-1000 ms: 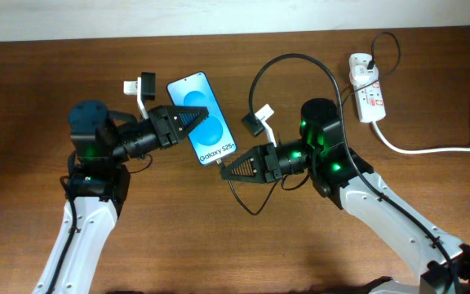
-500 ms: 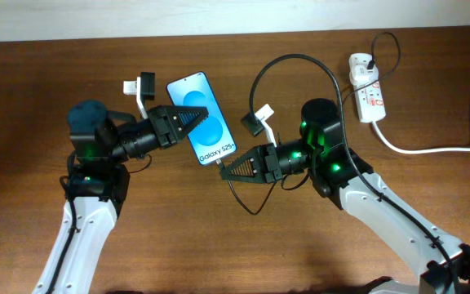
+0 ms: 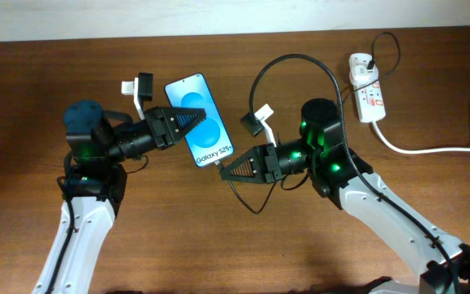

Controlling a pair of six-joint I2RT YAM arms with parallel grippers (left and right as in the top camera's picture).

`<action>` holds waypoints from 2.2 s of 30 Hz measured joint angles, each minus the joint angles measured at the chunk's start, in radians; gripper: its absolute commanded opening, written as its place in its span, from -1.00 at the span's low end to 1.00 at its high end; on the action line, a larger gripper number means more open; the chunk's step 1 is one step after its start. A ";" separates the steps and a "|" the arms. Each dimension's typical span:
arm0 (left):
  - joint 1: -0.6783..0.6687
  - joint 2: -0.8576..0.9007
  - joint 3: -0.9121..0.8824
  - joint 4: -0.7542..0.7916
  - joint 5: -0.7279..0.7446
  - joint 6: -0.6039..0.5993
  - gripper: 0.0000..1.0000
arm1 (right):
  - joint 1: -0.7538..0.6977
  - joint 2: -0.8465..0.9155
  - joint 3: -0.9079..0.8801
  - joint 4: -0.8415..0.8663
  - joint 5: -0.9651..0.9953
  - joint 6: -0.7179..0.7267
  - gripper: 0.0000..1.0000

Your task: Plug charger to phone and switch on socket

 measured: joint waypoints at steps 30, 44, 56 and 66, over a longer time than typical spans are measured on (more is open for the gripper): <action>-0.028 0.000 0.003 0.008 -0.055 -0.018 -1.00 | 0.017 0.000 -0.005 0.035 0.051 -0.030 -0.92; -0.037 0.000 0.007 0.008 0.073 -0.010 -1.00 | 0.018 0.000 -0.005 0.037 -0.068 -0.084 -0.92; -0.036 0.000 0.024 -0.113 0.075 0.075 -1.00 | 0.027 0.002 -0.019 0.034 -0.051 -0.097 -0.92; -0.032 0.000 0.040 -0.199 0.051 0.167 -1.00 | 0.036 0.011 -0.038 0.087 -0.011 -0.063 -0.91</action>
